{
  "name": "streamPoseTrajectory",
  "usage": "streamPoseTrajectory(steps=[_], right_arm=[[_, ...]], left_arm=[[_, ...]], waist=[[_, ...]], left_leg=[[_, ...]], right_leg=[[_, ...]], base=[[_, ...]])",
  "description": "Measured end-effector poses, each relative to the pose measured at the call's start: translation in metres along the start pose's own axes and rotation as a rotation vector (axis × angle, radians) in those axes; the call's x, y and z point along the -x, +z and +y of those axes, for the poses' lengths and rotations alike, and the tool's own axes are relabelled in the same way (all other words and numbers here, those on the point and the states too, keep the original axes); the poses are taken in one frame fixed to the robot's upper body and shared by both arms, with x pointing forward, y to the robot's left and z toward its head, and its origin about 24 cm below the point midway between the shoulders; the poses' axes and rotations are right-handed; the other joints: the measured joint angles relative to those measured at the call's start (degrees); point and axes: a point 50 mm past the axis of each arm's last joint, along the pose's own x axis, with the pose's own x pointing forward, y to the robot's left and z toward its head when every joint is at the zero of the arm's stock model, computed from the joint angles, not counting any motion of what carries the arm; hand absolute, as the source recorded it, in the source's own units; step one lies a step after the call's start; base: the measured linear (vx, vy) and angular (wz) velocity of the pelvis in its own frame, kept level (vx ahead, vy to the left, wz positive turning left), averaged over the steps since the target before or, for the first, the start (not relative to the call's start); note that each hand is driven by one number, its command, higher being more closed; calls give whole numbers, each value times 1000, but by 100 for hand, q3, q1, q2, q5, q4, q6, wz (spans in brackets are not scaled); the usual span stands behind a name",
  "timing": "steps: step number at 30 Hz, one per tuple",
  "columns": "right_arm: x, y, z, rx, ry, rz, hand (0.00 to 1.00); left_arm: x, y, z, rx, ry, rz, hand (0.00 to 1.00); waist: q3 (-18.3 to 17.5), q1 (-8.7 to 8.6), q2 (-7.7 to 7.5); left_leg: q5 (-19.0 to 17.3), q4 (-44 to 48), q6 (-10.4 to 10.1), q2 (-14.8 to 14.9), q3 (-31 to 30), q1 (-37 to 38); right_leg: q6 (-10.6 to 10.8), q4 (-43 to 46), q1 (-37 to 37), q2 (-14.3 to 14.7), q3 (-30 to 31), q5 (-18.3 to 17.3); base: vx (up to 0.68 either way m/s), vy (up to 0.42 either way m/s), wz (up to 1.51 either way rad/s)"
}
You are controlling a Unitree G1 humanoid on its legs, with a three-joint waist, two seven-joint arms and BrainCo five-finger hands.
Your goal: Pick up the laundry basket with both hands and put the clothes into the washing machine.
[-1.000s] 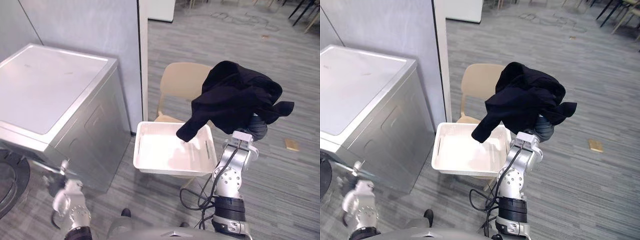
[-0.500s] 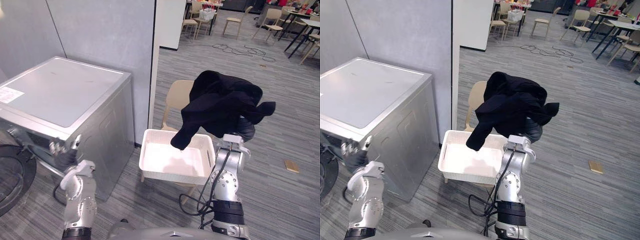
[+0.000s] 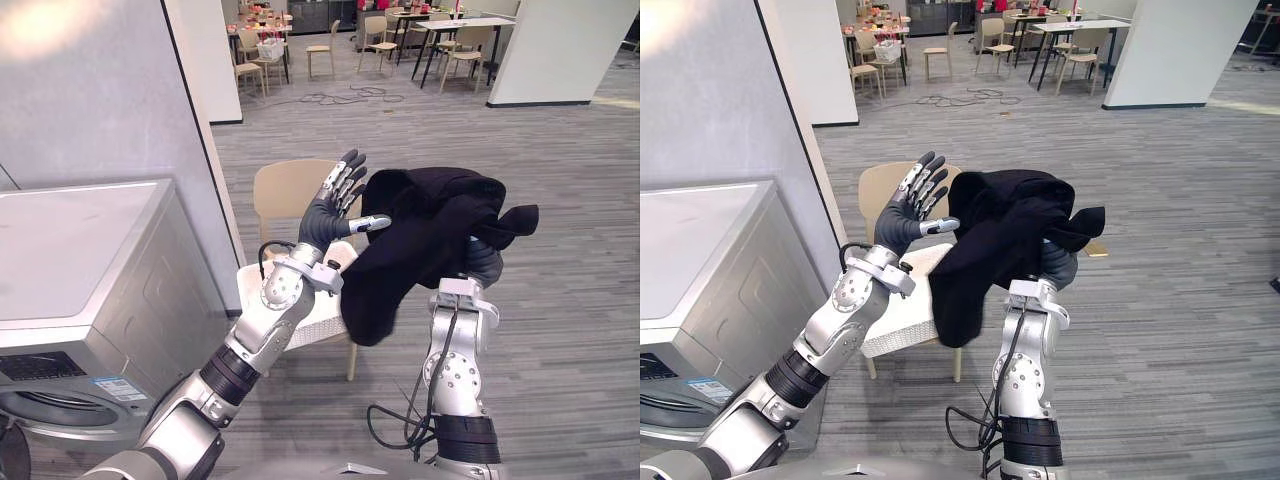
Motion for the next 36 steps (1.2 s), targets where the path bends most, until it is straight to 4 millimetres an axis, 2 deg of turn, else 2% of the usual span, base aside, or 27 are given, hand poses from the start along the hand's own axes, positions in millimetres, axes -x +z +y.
streamPoseTrajectory(steps=[10, 16, 24, 27, 28, 31, 36], right_arm=[[2, -6, 4, -9, 12, 25, 100], [3, -8, 4, -22, 6, 27, 100], [3, -8, 4, -23, 6, 28, 100], [3, -8, 4, -21, 6, 26, 100], [3, -7, 3, -15, 9, 26, 100], [2, -5, 2, 2, 13, 28, 100], [1, -5, 2, 2, 12, 26, 100]], left_arm=[[-5, -9, -3, -33, -20, 46, 0], [-7, -24, 0, -163, -21, 109, 0], [-17, -42, -12, -420, -132, 172, 0], [-17, -49, -18, -455, -170, 195, 0], [-15, -55, -21, -461, -195, 220, 100], [-11, -66, -24, -473, -216, 263, 100], [-11, -69, -23, -473, -213, 278, 100]], waist=[[59, -2, -95], [73, -49, -114], [81, -112, -127], [87, -135, -136], [82, -150, -132], [91, -165, -147], [121, -193, -190]], left_leg=[[87, 2, 36, -99, -143, -20], [78, 1, 65, -158, -157, -22], [37, -1, 70, -175, -136, -37], [36, -1, 70, -168, -136, -65], [37, -1, 68, -167, -137, -108], [37, 0, 68, -167, -134, -132], [36, 1, 71, -164, -135, -129]], right_leg=[[39, 27, 72, -49, -68, 65], [50, 32, 76, -109, -89, 57], [66, -2, 48, -127, -58, 14], [64, -7, 23, -155, -46, 15], [62, 3, -26, -158, -46, 18], [65, 12, -46, -160, -41, 41], [68, 6, -44, -157, -40, 80]], base=[[31, -4, 6], [8, 5, 2], [0, 0, 0], [0, 0, 0], [0, 0, 0], [0, 0, 0], [0, 0, 0]])
